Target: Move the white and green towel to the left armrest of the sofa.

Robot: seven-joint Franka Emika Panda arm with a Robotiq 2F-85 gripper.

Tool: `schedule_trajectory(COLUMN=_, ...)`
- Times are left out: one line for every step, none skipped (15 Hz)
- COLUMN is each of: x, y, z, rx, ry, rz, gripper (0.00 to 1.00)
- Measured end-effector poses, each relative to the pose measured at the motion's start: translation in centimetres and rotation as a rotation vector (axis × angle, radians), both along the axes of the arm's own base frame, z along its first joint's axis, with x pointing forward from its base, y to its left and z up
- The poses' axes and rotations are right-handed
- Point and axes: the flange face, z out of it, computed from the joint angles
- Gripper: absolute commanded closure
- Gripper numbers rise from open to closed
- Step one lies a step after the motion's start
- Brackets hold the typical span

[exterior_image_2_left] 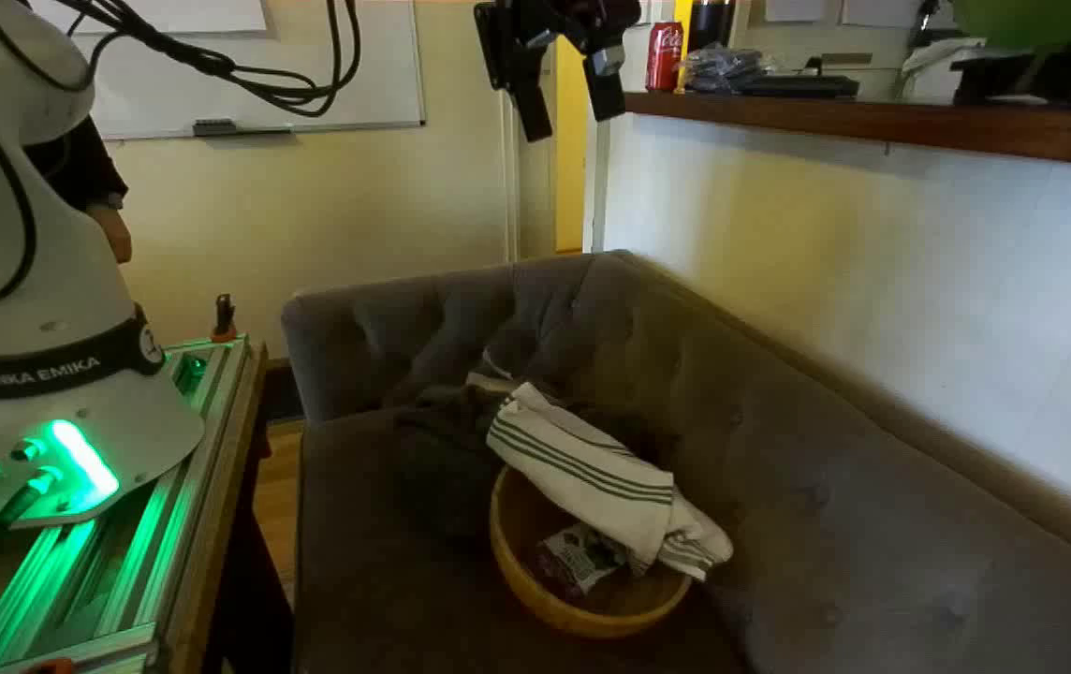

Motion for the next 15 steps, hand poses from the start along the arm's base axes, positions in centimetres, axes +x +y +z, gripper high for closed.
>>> schedule_trajectory(x=0.0, y=0.0, z=0.0, rx=0.0, ry=0.0, rz=0.0, gripper=0.0)
schedule_trajectory(x=0.0, y=0.0, z=0.0, rx=0.0, ry=0.0, rz=0.0, gripper=0.0)
schedule_trajectory(x=0.1, y=0.0, z=-0.1, rx=0.008, ry=0.001, rz=-0.006, gripper=0.0)
schedule_trajectory(x=0.2, y=0.1, z=-0.6, rx=0.033, ry=0.007, rz=-0.021, gripper=0.0)
schedule_trajectory(x=0.5, y=0.2, z=-1.5, rx=0.072, ry=0.019, rz=-0.046, gripper=0.0)
schedule_trajectory(x=1.0, y=0.2, z=-2.8, rx=0.117, ry=0.035, rz=-0.075, gripper=0.0)
schedule_trajectory(x=1.5, y=0.3, z=-4.2, rx=0.161, ry=0.055, rz=-0.103, gripper=0.0)
schedule_trajectory(x=2.1, y=0.3, z=-5.7, rx=0.198, ry=0.073, rz=-0.135, gripper=0.0)
schedule_trajectory(x=2.8, y=0.3, z=-7.0, rx=0.232, ry=0.083, rz=-0.17, gripper=0.0)
schedule_trajectory(x=3.6, y=0.3, z=-8.2, rx=0.264, ry=0.085, rz=-0.206, gripper=0.0)
schedule_trajectory(x=4.5, y=0.2, z=-9.4, rx=0.295, ry=0.084, rz=-0.244, gripper=0.0)
schedule_trajectory(x=5.5, y=0.0, z=-10.5, rx=0.322, ry=0.083, rz=-0.283, gripper=0.0)
schedule_trajectory(x=6.7, y=0.0, z=-11.8, rx=0.342, ry=0.086, rz=-0.324, gripper=0.0)
schedule_trajectory(x=7.8, y=0.0, z=-13.2, rx=0.356, ry=0.094, rz=-0.363, gripper=0.0)
schedule_trajectory(x=9.0, y=0.2, z=-14.8, rx=0.366, ry=0.111, rz=-0.401, gripper=0.0)
